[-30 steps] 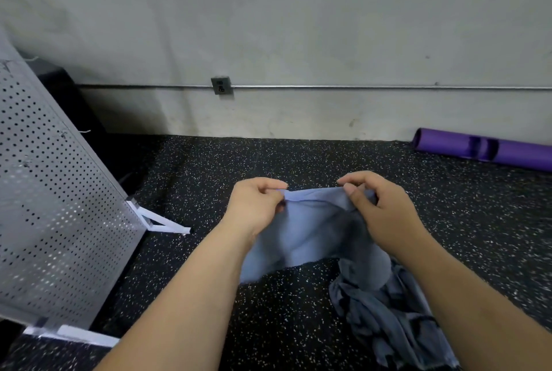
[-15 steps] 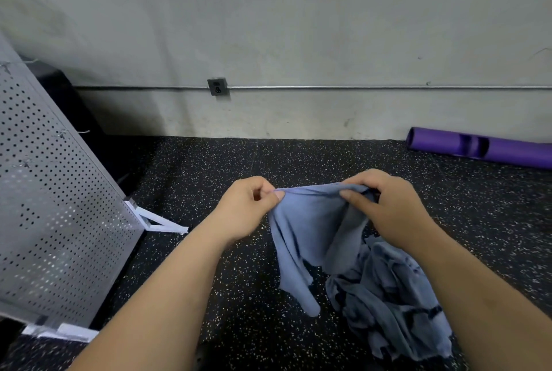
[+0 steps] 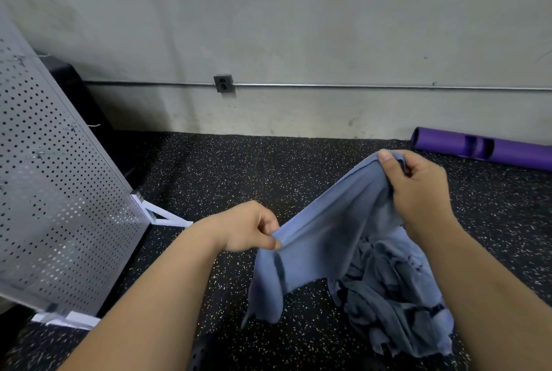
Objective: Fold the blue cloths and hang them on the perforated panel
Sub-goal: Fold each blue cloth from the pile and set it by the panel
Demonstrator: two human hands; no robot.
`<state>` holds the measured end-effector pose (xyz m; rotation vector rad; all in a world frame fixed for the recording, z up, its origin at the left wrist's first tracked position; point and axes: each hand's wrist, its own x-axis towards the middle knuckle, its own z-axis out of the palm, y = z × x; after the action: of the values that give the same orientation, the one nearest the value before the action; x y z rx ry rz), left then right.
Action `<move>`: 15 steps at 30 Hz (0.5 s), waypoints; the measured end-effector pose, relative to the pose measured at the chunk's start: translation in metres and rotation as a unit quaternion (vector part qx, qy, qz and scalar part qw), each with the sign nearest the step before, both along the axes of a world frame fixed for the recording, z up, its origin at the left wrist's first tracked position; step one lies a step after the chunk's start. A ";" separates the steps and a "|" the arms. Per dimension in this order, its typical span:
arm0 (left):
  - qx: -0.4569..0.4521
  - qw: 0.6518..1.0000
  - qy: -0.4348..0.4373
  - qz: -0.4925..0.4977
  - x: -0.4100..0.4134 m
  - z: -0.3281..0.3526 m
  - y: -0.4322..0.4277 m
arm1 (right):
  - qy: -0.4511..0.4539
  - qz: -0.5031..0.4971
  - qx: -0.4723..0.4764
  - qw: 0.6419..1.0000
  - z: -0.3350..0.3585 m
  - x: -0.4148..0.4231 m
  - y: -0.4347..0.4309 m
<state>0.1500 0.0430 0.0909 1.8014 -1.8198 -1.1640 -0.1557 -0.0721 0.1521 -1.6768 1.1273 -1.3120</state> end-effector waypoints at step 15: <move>-0.075 0.972 0.087 0.205 0.021 0.012 0.008 | 0.135 0.064 0.095 0.984 -0.016 -0.009 -0.010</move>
<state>0.1707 0.0514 0.1024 1.8098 -1.3163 -0.9601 -0.1651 -0.0817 0.1357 -1.7874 1.2345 -0.8868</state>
